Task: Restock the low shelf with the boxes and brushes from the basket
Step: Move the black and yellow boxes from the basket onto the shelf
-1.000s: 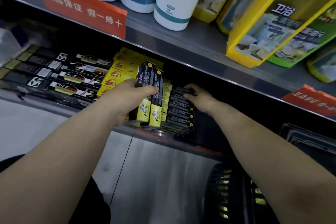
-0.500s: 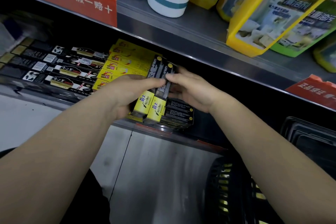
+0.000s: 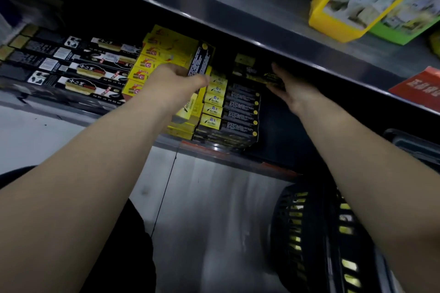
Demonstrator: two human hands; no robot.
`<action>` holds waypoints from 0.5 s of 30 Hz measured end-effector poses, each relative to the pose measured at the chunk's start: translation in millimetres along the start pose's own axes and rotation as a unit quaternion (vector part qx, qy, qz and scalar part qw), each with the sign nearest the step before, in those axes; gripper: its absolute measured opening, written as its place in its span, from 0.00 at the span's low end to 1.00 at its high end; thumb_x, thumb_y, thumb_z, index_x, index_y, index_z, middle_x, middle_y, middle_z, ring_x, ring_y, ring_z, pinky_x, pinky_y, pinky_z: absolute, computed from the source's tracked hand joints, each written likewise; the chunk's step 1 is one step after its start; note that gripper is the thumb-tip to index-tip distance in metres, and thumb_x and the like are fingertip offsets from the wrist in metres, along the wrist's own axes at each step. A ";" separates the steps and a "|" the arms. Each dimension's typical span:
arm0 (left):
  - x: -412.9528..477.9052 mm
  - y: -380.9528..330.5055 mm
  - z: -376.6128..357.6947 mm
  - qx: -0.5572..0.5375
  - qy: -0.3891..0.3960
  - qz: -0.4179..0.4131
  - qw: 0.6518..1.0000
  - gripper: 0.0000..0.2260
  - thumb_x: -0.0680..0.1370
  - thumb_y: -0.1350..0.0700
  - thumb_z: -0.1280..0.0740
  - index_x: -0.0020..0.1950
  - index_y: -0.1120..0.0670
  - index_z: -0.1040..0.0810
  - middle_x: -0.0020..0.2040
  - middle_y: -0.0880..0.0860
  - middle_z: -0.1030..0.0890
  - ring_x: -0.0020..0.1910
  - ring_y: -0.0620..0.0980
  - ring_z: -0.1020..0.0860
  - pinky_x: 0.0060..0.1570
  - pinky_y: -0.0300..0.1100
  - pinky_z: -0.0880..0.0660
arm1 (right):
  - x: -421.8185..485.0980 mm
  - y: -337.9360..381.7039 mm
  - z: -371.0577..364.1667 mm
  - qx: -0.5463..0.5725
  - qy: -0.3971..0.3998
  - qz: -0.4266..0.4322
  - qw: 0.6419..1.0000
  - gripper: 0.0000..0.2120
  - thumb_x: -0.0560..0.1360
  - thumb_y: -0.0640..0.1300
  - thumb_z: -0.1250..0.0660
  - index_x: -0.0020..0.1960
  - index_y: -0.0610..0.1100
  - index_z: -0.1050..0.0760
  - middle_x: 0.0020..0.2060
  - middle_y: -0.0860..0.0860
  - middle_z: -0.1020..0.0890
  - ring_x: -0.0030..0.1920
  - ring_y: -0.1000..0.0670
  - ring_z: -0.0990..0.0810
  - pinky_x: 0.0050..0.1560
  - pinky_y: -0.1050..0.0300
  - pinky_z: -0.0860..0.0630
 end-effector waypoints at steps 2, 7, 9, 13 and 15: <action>1.9 -0.9 1.0 0.016 -0.014 -0.009 1.000 0.27 0.72 0.45 0.30 0.67 0.55 0.30 0.44 0.46 0.26 0.42 0.44 0.29 0.33 0.34 0.38 | 11.7 0.8 -3.6 -0.033 -0.013 0.009 0.999 0.24 0.73 0.48 0.29 0.66 0.44 0.30 0.63 0.49 0.25 0.58 0.53 0.24 0.44 0.65 0.20; 7.7 2.6 4.3 0.030 -0.017 -0.009 0.999 0.26 0.72 0.45 0.30 0.66 0.54 0.29 0.58 0.53 0.22 0.51 0.48 0.31 0.38 0.37 0.38 | 28.4 -13.4 -21.6 -0.296 0.025 0.052 0.954 0.24 0.73 0.55 0.32 0.64 0.44 0.29 0.59 0.47 0.23 0.58 0.48 0.24 0.57 0.57 0.28; 8.4 3.5 3.7 0.034 -0.018 -0.010 0.999 0.25 0.72 0.44 0.30 0.66 0.52 0.29 0.57 0.52 0.23 0.51 0.49 0.30 0.40 0.37 0.37 | 29.0 -26.3 -26.2 -0.351 0.067 0.034 0.934 0.21 0.75 0.55 0.35 0.64 0.46 0.29 0.57 0.48 0.22 0.58 0.47 0.24 0.53 0.58 0.30; 8.7 0.9 0.5 0.039 -0.019 -0.023 0.999 0.24 0.74 0.47 0.32 0.67 0.53 0.30 0.49 0.47 0.28 0.46 0.48 0.29 0.33 0.35 0.37 | 27.8 -32.7 -28.6 -0.442 0.097 0.063 0.889 0.18 0.79 0.53 0.40 0.67 0.50 0.31 0.58 0.49 0.24 0.51 0.51 0.26 0.46 0.61 0.31; 10.4 0.1 0.1 0.035 -0.019 -0.020 0.999 0.22 0.74 0.50 0.33 0.67 0.52 0.30 0.42 0.44 0.29 0.39 0.43 0.30 0.28 0.33 0.37 | 26.8 -32.0 -31.5 -0.469 0.107 0.080 0.873 0.18 0.80 0.51 0.43 0.69 0.49 0.34 0.61 0.47 0.24 0.53 0.49 0.25 0.49 0.59 0.30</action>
Point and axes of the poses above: each hand's wrist, its own x-axis towards the middle knuckle, its own z-axis out of the back of the hand, y = z × x, the point moved 2 cm from there along x, towards the middle knuckle
